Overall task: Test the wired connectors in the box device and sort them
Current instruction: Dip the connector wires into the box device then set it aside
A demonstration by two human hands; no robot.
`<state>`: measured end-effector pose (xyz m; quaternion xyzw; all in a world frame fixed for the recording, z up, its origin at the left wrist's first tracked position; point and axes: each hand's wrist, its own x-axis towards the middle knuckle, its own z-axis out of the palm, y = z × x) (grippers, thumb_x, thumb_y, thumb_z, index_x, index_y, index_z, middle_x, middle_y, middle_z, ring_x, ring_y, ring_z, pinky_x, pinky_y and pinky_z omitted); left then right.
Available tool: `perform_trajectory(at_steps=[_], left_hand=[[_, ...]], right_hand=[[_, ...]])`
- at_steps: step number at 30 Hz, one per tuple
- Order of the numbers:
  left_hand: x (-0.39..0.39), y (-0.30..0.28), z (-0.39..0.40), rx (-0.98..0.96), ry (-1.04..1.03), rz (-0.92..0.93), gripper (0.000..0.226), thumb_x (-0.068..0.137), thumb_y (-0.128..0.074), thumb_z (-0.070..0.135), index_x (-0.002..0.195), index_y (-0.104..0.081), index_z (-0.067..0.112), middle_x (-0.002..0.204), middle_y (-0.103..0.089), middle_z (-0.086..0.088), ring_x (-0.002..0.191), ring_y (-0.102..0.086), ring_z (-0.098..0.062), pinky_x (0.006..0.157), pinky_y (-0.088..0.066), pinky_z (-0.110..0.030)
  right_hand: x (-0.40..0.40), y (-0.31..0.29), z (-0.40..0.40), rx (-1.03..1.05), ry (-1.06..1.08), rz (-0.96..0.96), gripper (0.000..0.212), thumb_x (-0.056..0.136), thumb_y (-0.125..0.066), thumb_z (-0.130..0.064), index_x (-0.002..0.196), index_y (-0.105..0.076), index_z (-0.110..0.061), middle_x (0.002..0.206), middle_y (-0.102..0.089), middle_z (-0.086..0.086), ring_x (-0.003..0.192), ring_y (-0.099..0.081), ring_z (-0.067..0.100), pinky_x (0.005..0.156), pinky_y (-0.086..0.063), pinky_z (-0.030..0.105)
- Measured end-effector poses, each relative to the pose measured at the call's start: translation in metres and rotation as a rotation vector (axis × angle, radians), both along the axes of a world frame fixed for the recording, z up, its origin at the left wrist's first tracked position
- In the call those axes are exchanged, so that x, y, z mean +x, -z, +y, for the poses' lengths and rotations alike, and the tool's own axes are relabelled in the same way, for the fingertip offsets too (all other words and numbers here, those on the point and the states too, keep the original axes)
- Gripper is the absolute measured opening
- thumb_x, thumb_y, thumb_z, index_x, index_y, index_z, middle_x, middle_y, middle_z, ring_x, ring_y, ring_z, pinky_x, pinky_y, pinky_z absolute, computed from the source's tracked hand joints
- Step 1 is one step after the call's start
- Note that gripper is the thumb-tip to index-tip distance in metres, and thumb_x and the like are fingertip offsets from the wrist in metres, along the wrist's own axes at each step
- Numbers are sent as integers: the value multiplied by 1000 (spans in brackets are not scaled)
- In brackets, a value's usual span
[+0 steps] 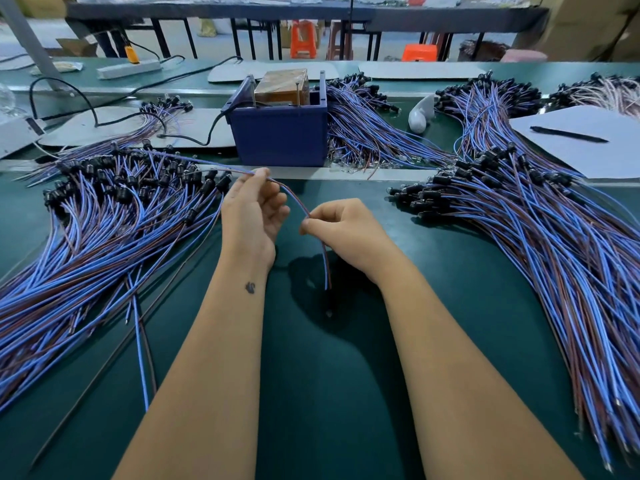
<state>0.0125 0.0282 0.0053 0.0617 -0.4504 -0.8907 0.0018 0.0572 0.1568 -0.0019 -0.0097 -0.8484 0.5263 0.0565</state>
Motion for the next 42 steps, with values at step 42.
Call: perform_trajectory(at_steps=[42], left_hand=[[103,18,110,-1191,595,1049,35,88,-59,6,117,-69,24,99,-70,6,76,-58,-13,77,-52,-32]], right_hand=[[47,-53,181,631,713,52,36,87,-49,-9,115,-65,-24,110,-69,6,115,-51,34,96,-40,41]])
